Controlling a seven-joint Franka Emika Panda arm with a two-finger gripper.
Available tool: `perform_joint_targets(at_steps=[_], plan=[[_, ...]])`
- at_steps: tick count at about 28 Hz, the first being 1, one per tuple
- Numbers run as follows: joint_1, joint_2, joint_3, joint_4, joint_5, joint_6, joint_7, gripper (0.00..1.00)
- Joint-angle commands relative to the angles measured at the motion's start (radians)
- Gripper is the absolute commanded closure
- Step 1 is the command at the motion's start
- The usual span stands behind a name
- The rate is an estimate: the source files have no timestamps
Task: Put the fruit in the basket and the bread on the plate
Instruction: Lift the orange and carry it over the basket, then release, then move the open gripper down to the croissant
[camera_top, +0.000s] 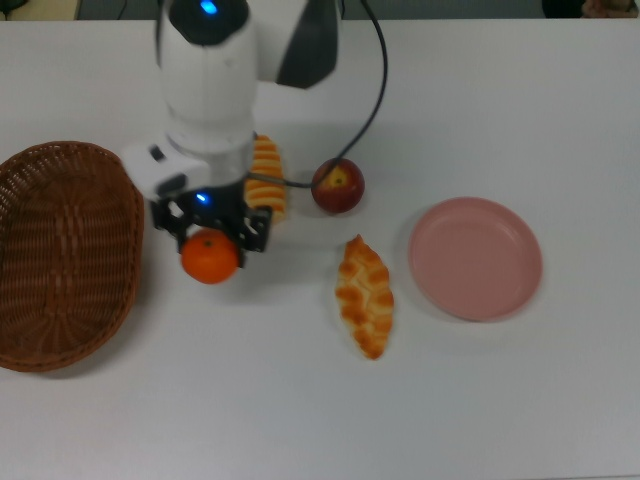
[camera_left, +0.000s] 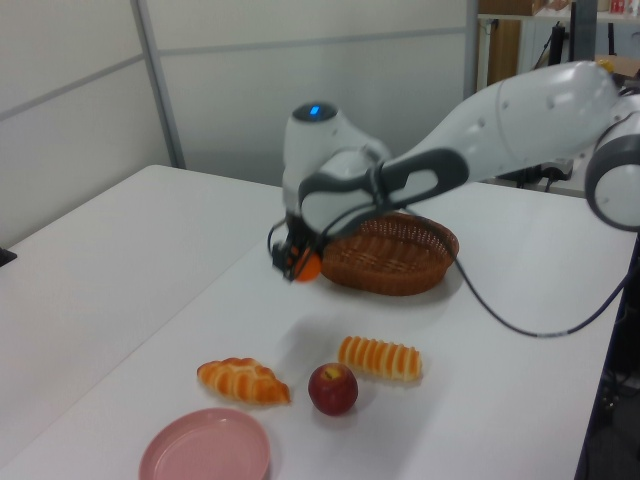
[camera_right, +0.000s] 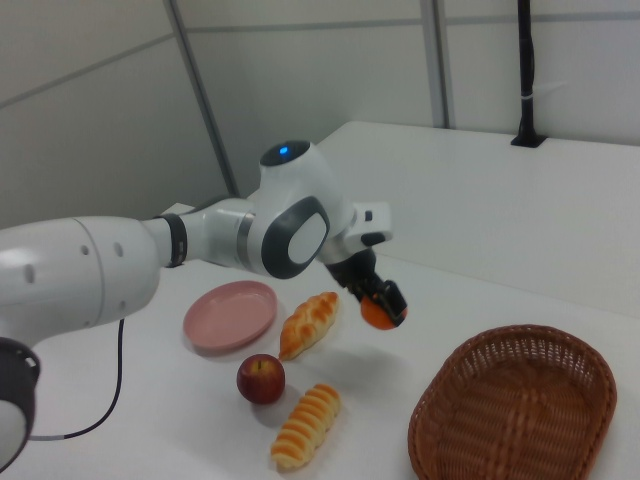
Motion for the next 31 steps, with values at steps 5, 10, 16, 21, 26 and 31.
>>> perform_joint_targets(at_steps=[5, 10, 16, 21, 26, 31], plan=[[-0.123, -0.044, -0.051, -0.005, 0.018, -0.033, -0.001, 0.97], [-0.193, -0.034, -0.051, -0.014, 0.017, -0.033, -0.035, 0.97], [-0.235, 0.089, -0.051, -0.01, 0.011, 0.015, -0.053, 0.97], [-0.235, 0.095, -0.05, -0.014, 0.014, 0.053, -0.047, 0.86], [-0.23, 0.095, -0.047, -0.014, 0.014, 0.055, -0.053, 0.35], [-0.226, 0.094, -0.047, -0.01, 0.008, 0.053, -0.046, 0.0]])
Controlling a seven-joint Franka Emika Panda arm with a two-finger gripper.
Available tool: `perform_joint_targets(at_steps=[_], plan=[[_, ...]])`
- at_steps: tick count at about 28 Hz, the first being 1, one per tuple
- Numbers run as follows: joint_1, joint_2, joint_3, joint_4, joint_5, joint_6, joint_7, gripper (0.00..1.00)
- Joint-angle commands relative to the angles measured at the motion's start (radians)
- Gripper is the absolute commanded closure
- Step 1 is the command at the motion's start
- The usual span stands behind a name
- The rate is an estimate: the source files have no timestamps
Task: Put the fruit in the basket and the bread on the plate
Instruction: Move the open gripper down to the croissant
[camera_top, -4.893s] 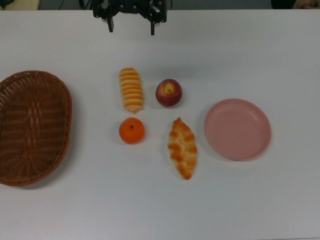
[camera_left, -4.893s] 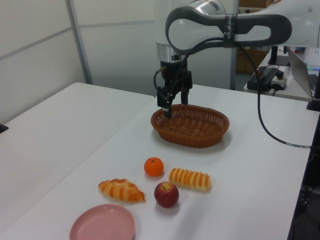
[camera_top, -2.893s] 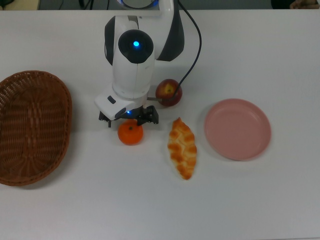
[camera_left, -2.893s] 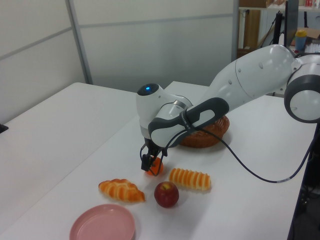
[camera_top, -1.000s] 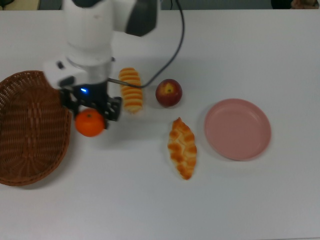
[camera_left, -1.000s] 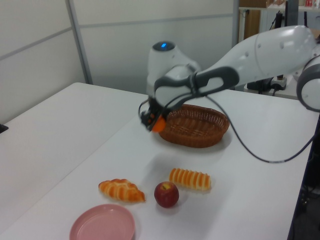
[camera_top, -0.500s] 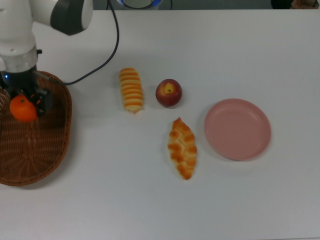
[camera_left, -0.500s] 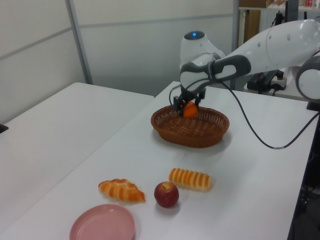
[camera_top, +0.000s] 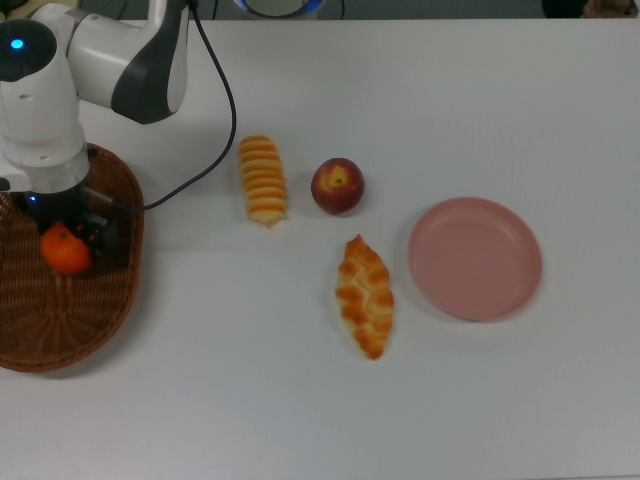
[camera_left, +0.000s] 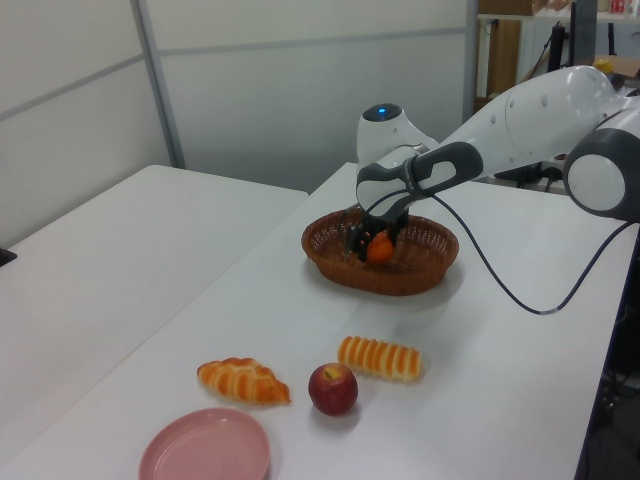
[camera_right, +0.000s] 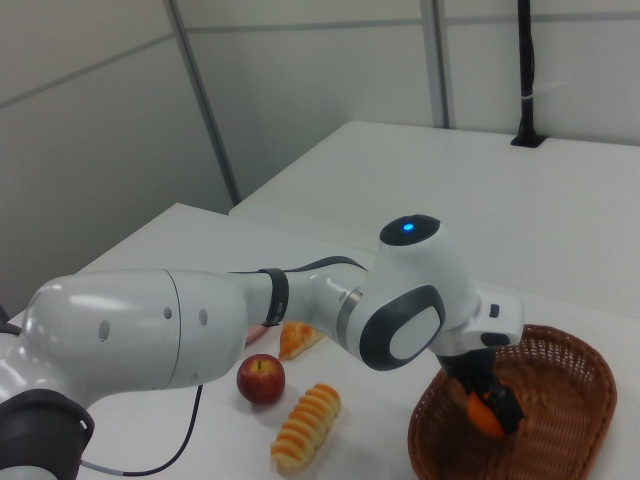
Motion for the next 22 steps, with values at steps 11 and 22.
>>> perform_joint_targets(at_steps=[11, 22], plan=[[0.09, -0.107, 0.01, 0.0, 0.017, -0.091, 0.037, 0.0], [0.28, -0.107, 0.083, -0.005, 0.065, -0.137, 0.066, 0.0]])
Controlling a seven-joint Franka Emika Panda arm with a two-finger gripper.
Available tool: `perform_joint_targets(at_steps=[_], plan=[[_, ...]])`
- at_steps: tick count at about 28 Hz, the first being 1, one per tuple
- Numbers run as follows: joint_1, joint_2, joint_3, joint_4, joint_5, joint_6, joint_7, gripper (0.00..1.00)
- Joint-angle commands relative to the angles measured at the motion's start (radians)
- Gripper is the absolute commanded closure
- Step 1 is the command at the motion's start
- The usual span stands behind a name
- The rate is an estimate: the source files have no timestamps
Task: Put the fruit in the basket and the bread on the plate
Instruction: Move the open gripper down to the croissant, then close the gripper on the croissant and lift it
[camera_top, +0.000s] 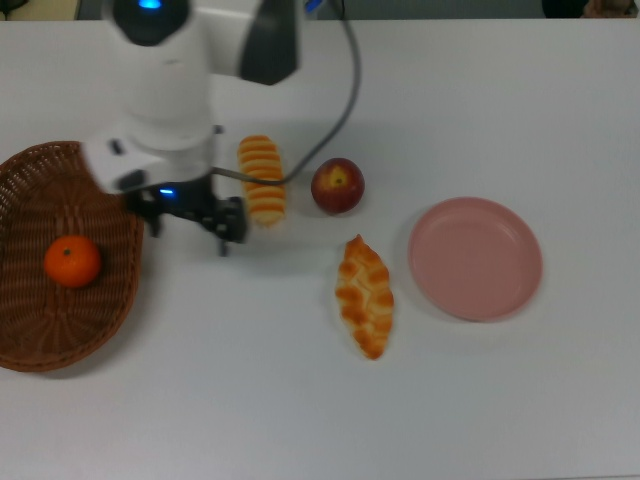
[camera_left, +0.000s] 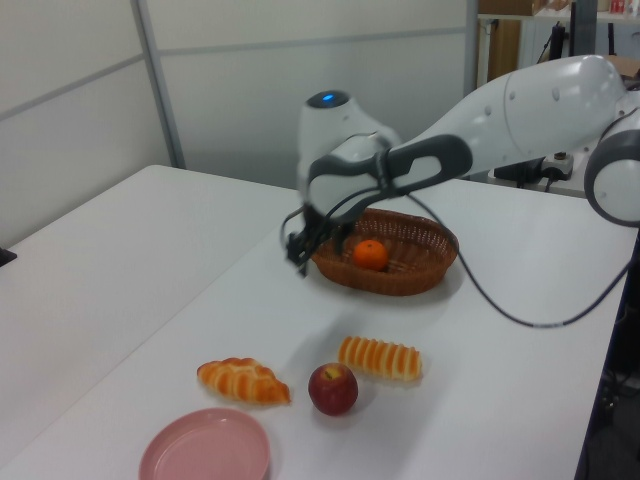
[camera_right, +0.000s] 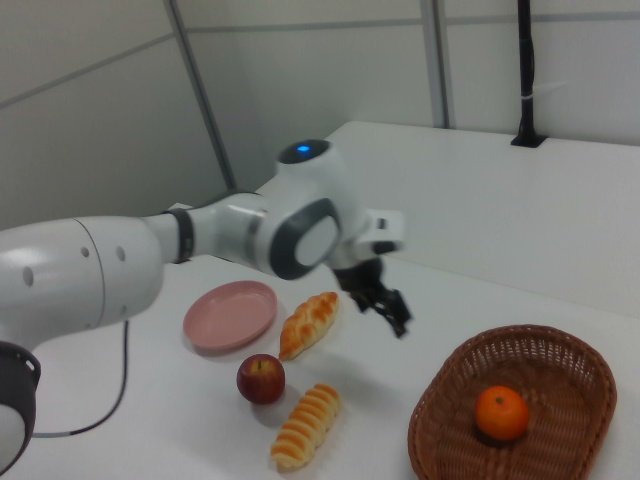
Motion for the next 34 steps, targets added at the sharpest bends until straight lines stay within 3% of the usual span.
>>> perform_joint_targets(at_steps=[1, 8, 11, 18, 22, 27, 28, 33, 34], plan=[[0.057, 0.004, 0.043, -0.018, 0.014, -0.003, 0.039, 0.0], [0.176, 0.063, 0.046, -0.015, -0.006, 0.056, 0.091, 0.0], [0.219, 0.103, 0.046, -0.015, -0.038, 0.096, 0.143, 0.0], [0.252, 0.201, 0.045, 0.022, -0.127, 0.182, 0.31, 0.0], [0.244, 0.206, 0.042, 0.03, -0.124, 0.182, 0.314, 0.01], [0.236, 0.205, 0.038, 0.028, -0.119, 0.184, 0.308, 0.52], [0.232, 0.203, 0.038, 0.028, -0.118, 0.184, 0.308, 0.67], [0.232, 0.189, 0.038, 0.03, -0.113, 0.182, 0.315, 0.99], [0.233, 0.188, 0.038, 0.03, -0.113, 0.181, 0.317, 0.99]])
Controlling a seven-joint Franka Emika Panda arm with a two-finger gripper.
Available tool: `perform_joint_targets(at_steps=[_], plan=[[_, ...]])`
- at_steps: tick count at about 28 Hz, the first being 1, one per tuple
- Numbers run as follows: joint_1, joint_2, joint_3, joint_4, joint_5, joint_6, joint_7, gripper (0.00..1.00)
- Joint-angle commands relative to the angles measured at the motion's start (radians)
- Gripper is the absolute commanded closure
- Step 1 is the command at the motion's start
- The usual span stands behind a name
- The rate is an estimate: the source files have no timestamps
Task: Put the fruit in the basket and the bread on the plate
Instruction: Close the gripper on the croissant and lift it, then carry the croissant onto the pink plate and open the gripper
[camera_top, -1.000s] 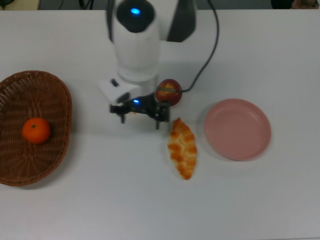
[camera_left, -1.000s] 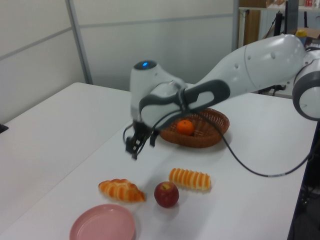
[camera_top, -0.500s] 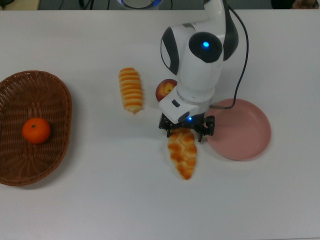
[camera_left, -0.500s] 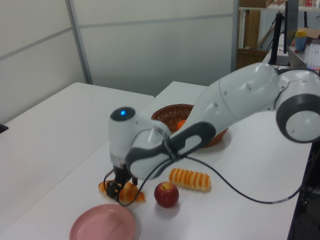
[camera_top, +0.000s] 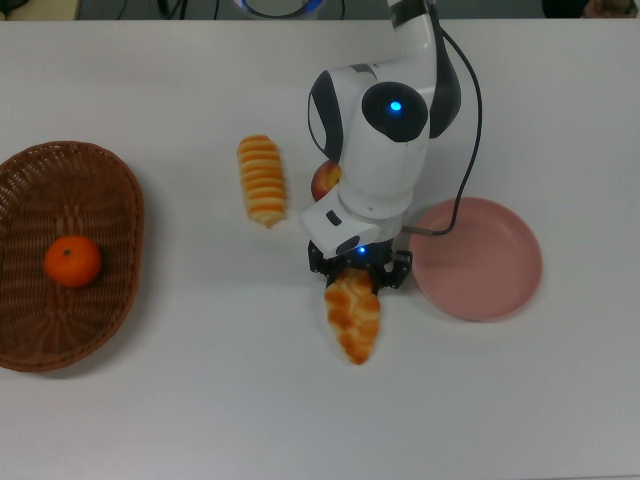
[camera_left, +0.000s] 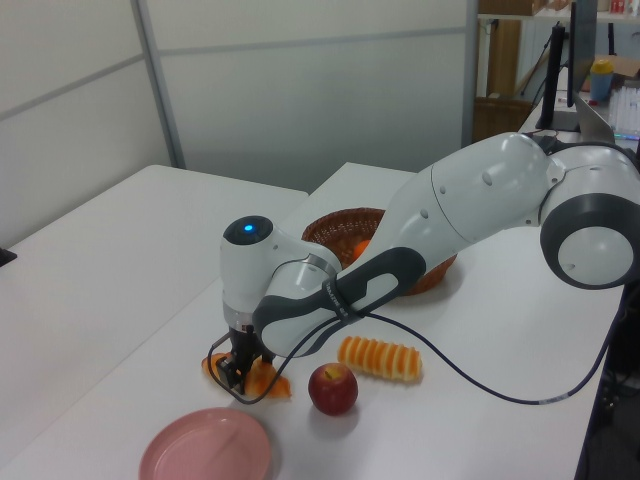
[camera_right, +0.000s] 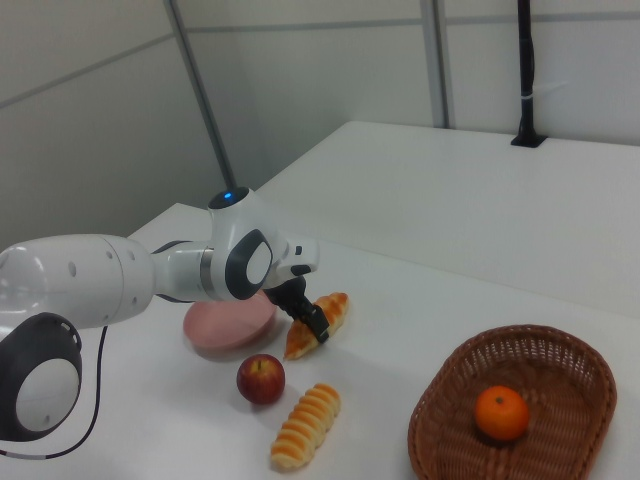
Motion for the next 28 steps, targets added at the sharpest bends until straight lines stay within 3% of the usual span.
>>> perform_joint_targets(at_steps=[1, 6, 9, 13, 14, 18, 24, 27, 28], plan=[[0.006, -0.017, -0.007, 0.001, -0.003, 0.004, 0.025, 0.99], [0.014, -0.077, 0.002, -0.005, 0.005, -0.008, 0.03, 0.98], [0.055, -0.127, 0.005, 0.0, 0.016, -0.058, 0.079, 0.97], [0.071, -0.155, 0.043, 0.0, 0.016, -0.091, 0.085, 0.97], [0.071, -0.157, 0.074, 0.0, 0.011, -0.104, 0.091, 0.97], [0.075, -0.155, 0.111, -0.003, -0.001, -0.115, 0.096, 0.93], [0.106, -0.141, 0.112, -0.011, -0.004, -0.115, 0.096, 0.93], [0.107, -0.108, 0.111, -0.011, -0.036, -0.112, 0.097, 0.91], [0.107, -0.098, 0.111, -0.011, -0.052, -0.111, 0.097, 0.87]])
